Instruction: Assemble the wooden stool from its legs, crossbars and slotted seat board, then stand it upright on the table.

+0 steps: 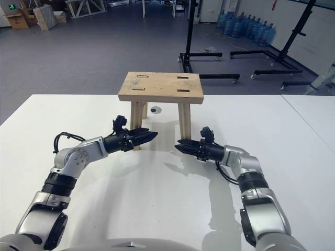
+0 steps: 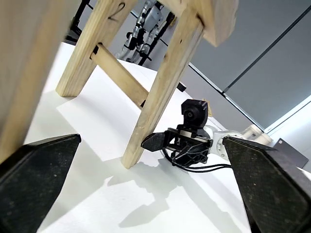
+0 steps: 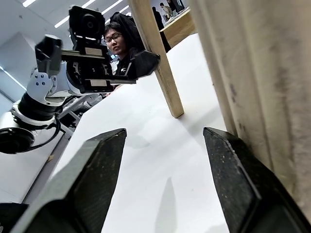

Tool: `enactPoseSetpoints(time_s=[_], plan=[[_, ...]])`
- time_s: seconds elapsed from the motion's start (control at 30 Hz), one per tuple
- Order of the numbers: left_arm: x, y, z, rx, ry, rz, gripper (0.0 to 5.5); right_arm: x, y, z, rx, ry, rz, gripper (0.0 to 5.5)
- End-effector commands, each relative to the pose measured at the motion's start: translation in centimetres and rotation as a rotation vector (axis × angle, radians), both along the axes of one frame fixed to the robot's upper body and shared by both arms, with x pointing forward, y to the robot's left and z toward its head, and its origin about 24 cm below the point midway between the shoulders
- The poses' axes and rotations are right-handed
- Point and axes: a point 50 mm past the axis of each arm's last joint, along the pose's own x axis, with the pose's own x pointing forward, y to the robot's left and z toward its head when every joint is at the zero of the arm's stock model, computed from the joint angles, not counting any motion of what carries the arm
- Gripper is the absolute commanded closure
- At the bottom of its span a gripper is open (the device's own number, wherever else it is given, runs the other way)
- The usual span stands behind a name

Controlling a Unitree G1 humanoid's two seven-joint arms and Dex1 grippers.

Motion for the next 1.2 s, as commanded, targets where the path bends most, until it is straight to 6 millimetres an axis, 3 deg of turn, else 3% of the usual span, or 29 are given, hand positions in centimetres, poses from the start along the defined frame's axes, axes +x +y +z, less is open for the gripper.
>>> enactPoseSetpoints(time_s=[0.03, 0.13, 0.23, 0.3, 0.4, 0.5, 0.63, 0.73, 0.93, 1.2], plan=[[0.8, -0.8, 0.2, 0.014, -0.044, 0.010, 0.13, 1.5, -0.3, 0.6, -0.053, -0.142, -0.114, 2.60], [0.7, -1.0, 1.0, 0.012, -0.152, 0.078, 0.13, 0.4, -0.3, 1.0, 0.038, -0.239, -0.160, 2.60], [-1.2, -0.9, 3.2, 0.008, -0.382, 0.163, 0.13, -2.1, 1.1, 3.7, 0.163, -0.405, -0.201, 2.60], [-2.2, -0.7, 4.5, 0.016, -0.529, 0.284, 0.13, -3.5, 2.1, 5.7, 0.221, -0.523, -0.341, 2.60], [-3.2, -0.4, 5.4, 0.005, -0.637, 0.467, 0.13, -4.0, 2.7, 6.6, 0.123, -0.685, -0.651, 2.60], [-3.9, 0.7, 5.3, 0.275, -0.912, 0.699, 0.13, -4.7, 2.7, 6.7, -0.026, -0.829, -0.967, 2.60], [-4.5, 1.8, 3.7, 0.374, -0.881, 0.926, 0.13, -5.8, 2.8, 5.8, -0.122, -0.859, -1.121, 2.60], [-4.9, 1.4, 2.0, 0.439, -0.853, 0.953, 0.13, -6.2, 3.4, 4.8, -0.180, -0.839, -1.164, 2.60], [-4.6, 2.0, 0.7, 0.484, -0.791, 1.040, 0.13, -6.0, 2.7, 5.0, -0.237, -0.897, -1.176, 2.60], [-4.5, 1.6, 0.7, 0.475, -0.796, 1.052, 0.10, -5.8, 2.9, 4.9, -0.213, -0.886, -1.136, 1.39]])
